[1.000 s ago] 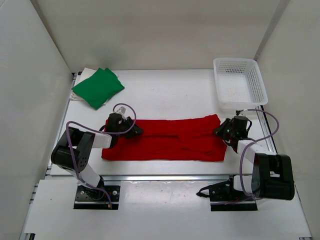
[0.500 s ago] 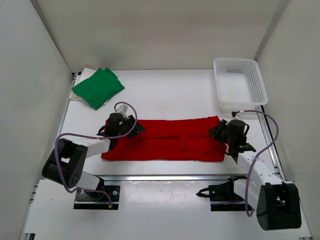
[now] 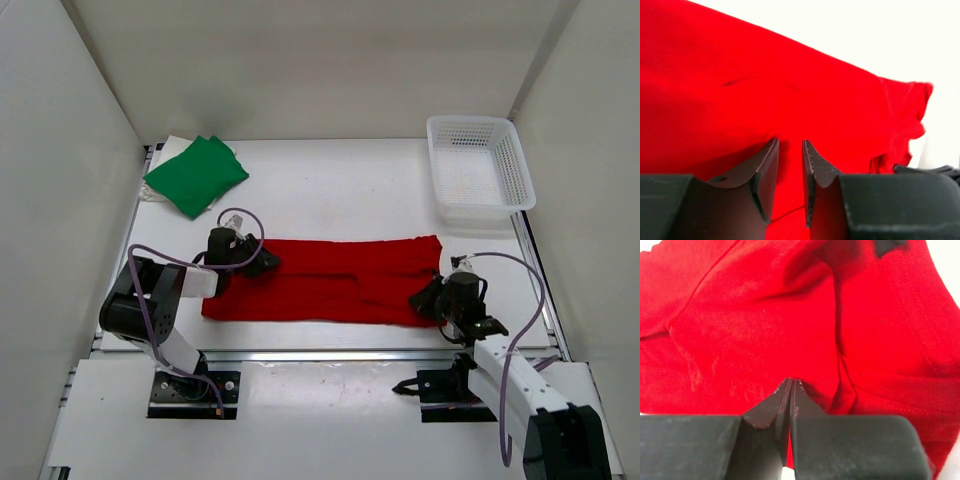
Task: Fold and stack the t-shirts
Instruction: Rotate the tshirt 90 degrees
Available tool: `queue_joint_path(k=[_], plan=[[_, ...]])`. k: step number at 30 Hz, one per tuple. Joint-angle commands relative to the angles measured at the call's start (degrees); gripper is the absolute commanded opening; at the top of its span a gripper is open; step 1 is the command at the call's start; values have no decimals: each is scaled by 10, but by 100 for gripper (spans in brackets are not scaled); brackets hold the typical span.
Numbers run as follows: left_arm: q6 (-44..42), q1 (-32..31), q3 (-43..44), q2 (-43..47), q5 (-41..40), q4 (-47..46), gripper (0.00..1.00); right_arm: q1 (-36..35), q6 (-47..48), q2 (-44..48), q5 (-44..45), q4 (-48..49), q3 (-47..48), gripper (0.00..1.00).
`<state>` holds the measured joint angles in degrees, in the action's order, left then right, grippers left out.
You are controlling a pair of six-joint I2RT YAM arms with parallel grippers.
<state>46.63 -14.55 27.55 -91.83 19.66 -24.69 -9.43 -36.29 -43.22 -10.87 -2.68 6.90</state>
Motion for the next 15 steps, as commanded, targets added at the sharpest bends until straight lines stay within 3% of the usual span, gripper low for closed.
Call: queue_joint_path(k=[1, 4, 7, 15], plan=[[22, 25, -31, -3, 19, -38, 36, -22, -4, 53, 16, -81, 0, 0], [52, 56, -48, 1, 29, -72, 33, -22, 1, 66, 20, -94, 39, 0], [65, 58, -56, 30, 34, -77, 31, -34, 5, 8, 17, -39, 79, 0], [-37, -17, 2, 184, -57, 77, 37, -110, 38, -348, 44, 123, 239, 0]])
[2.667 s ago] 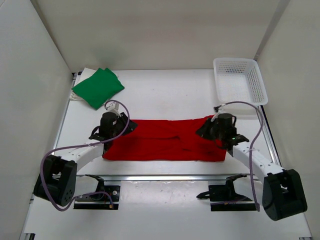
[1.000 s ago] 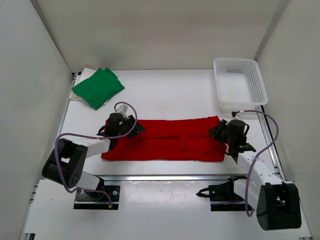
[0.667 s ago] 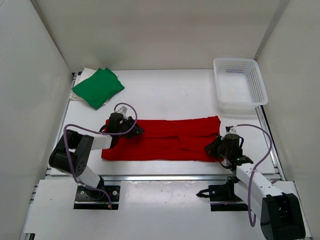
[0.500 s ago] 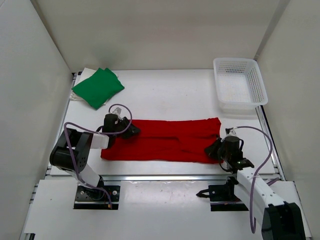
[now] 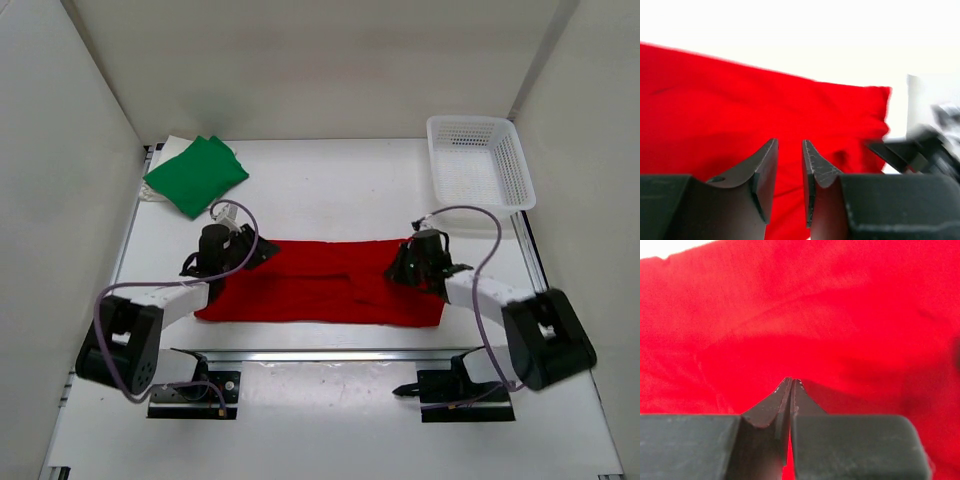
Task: Fold and stack the t-shirts
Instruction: Rotate the tshirt 90 degrees
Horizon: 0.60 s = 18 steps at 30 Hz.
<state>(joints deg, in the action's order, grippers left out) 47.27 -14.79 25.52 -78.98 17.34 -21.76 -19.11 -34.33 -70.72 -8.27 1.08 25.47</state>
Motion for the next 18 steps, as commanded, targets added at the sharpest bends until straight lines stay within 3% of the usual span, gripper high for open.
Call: queue_joint_path(k=[1, 4, 5, 7, 10, 11, 12, 13, 14, 15, 16, 18], plan=[[-48, -10, 19, 60, -28, 51, 37, -14, 21, -123, 14, 88, 69, 0], [-60, 1, 9, 79, 1, 59, 36, -15, 26, -257, -10, 84, 163, 0], [-65, 12, 7, 86, 6, 69, 37, -13, 37, -286, -28, 80, 223, 1], [-68, 12, -1, 95, 12, 77, 36, -5, 71, -434, -33, 19, 381, 0], [-70, 7, -3, 106, 19, 102, 35, -3, 115, -658, -82, -256, 898, 0], [-83, 6, 3, 110, 23, 112, 36, -4, 124, -747, -94, -308, 1006, 0], [-84, 6, 4, 120, 19, 125, 36, -14, 137, -787, -97, -392, 1227, 0], [-86, 7, 2, 132, 13, 136, 36, -15, 135, -850, -106, -392, 1337, 0], [-82, 12, -7, 141, 11, 138, 36, -14, 120, -757, -136, -344, 1262, 4], [-80, 13, -14, 159, 11, 134, 36, -15, 117, -662, -142, -265, 1122, 7], [-77, 19, -23, 174, 11, 135, 37, -21, 119, -620, -136, -215, 1028, 15], [-84, 13, -32, 189, 8, 148, 38, -34, 146, -489, -110, -180, 931, 43]])
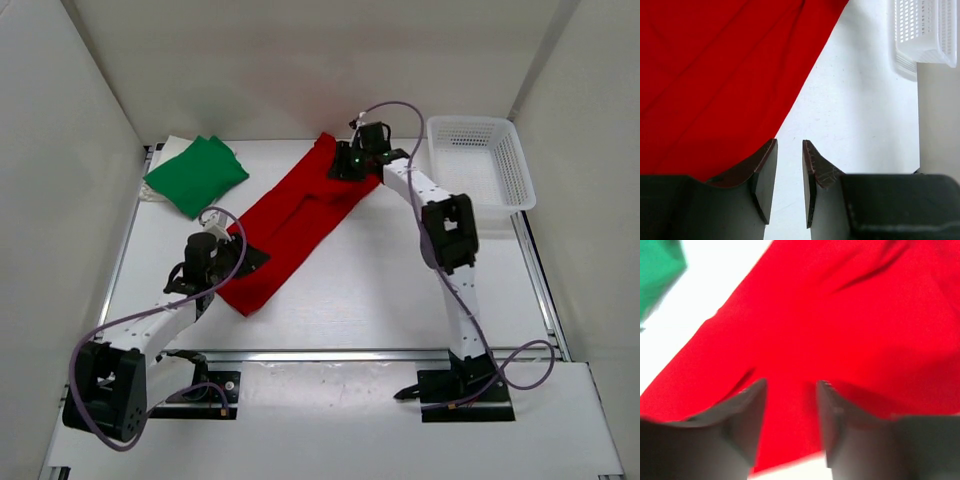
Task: Fold and stack the t-shirts
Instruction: Rotate the tshirt 90 degrees
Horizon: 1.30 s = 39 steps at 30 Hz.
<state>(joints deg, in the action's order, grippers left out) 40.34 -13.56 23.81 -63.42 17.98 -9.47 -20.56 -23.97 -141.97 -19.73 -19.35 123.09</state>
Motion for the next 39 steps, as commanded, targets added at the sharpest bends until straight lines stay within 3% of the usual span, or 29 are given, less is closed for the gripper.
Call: queue_joint_path(k=[1, 4, 7, 9, 11, 19, 24, 28, 30, 34, 39], plan=[[-18, 0, -11, 43, -8, 35, 39, -39, 62, 250, 20, 25, -89, 47], [-25, 5, -31, 56, -8, 40, 39, -76, 68, 367, 40, 71, -261, 51], [-35, 18, -41, 72, -9, 49, 39, -125, 9, 487, 47, 189, -498, 42], [-41, 22, -42, 90, -14, 59, 39, -160, -45, 522, 59, 266, -650, 36], [-49, 24, -33, 105, -22, 75, 39, -199, -81, 528, 59, 337, -709, 36], [-62, 31, 0, 109, 8, 95, 41, -263, -137, 395, 75, 383, -687, 49], [-70, 47, -16, 124, 16, 115, 42, -269, -181, 297, 85, 382, -633, 50], [-78, 45, -13, 125, 7, 123, 42, -262, -216, 238, 54, 382, -617, 25], [-76, 42, -15, 121, 5, 118, 42, -252, -214, 252, 41, 397, -638, 4], [-82, 8, -4, 95, -5, 120, 40, -184, -180, 362, 33, 411, -753, 0], [-87, -91, 5, 59, -71, 121, 41, -16, -95, 502, -51, 347, -893, 2]])
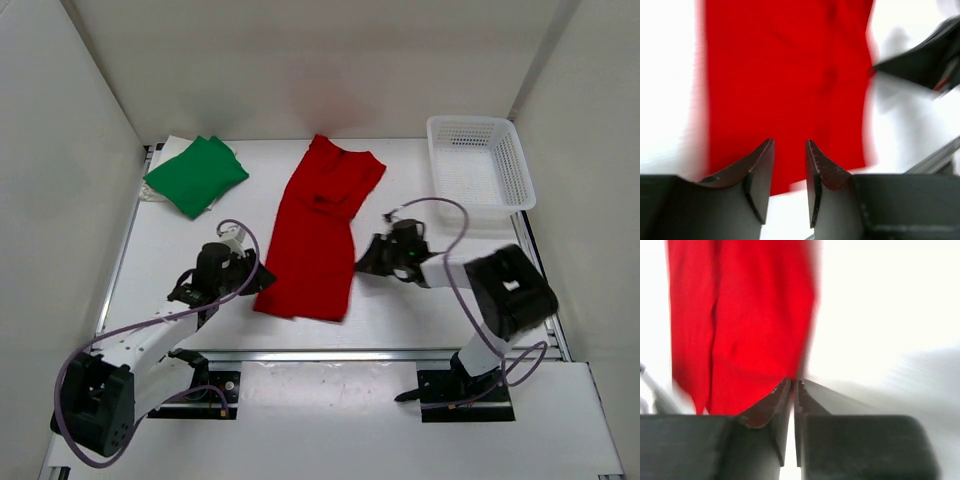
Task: Fold and stack the t-shirts
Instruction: Rotate the tshirt 90 degrees, then grab the bottom of the folded rectangular tshirt with both arms
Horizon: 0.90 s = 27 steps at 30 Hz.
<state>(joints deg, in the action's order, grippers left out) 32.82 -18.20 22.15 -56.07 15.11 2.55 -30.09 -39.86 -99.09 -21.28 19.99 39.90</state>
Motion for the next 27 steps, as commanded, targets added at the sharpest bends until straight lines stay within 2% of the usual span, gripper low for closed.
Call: queue_joint_path(k=[1, 3, 4, 5, 6, 7, 8, 11, 13, 15, 17, 19, 20, 22, 27], plan=[[-14, -67, 24, -18, -48, 0, 43, 95, 73, 112, -40, -60, -78, 8], [-20, -92, 26, -43, -58, 7, 49, 130, 111, 174, -49, -96, -119, 43], [-29, -106, 26, -52, -64, 11, 56, 134, 121, 213, -53, -127, -136, 49], [-35, -114, 24, -56, -69, 20, 60, 137, 124, 257, -48, -154, -144, 50], [-36, -116, 20, -54, -69, 25, 85, 138, 122, 280, -41, -167, -171, 51], [-41, -113, 12, -56, -63, 29, 98, 140, 111, 329, -35, -170, -201, 52], [-45, -108, 0, -57, -58, 26, 99, 137, 108, 375, -25, -185, -218, 51], [-36, -105, -29, -52, -39, 16, 99, 118, 86, 448, -19, -216, -271, 50], [-34, -126, -41, -59, -32, 10, 99, 99, 70, 467, -19, -230, -286, 47], [-28, -151, -47, -72, -31, -2, 91, 94, 64, 478, -6, -240, -293, 43], [-21, -171, -48, -81, -31, -10, 74, 108, 58, 484, -23, -228, -301, 42], [-14, -194, -43, -93, -35, -10, 60, 115, 52, 486, -36, -224, -301, 35], [-9, -199, -43, -100, -31, -15, 57, 119, 56, 483, -35, -224, -299, 29], [1, -222, -35, -116, -26, -18, 51, 110, 56, 478, -33, -224, -294, 25], [9, -250, -34, -144, -24, -39, 47, 100, 44, 492, -34, -211, -298, 11]])
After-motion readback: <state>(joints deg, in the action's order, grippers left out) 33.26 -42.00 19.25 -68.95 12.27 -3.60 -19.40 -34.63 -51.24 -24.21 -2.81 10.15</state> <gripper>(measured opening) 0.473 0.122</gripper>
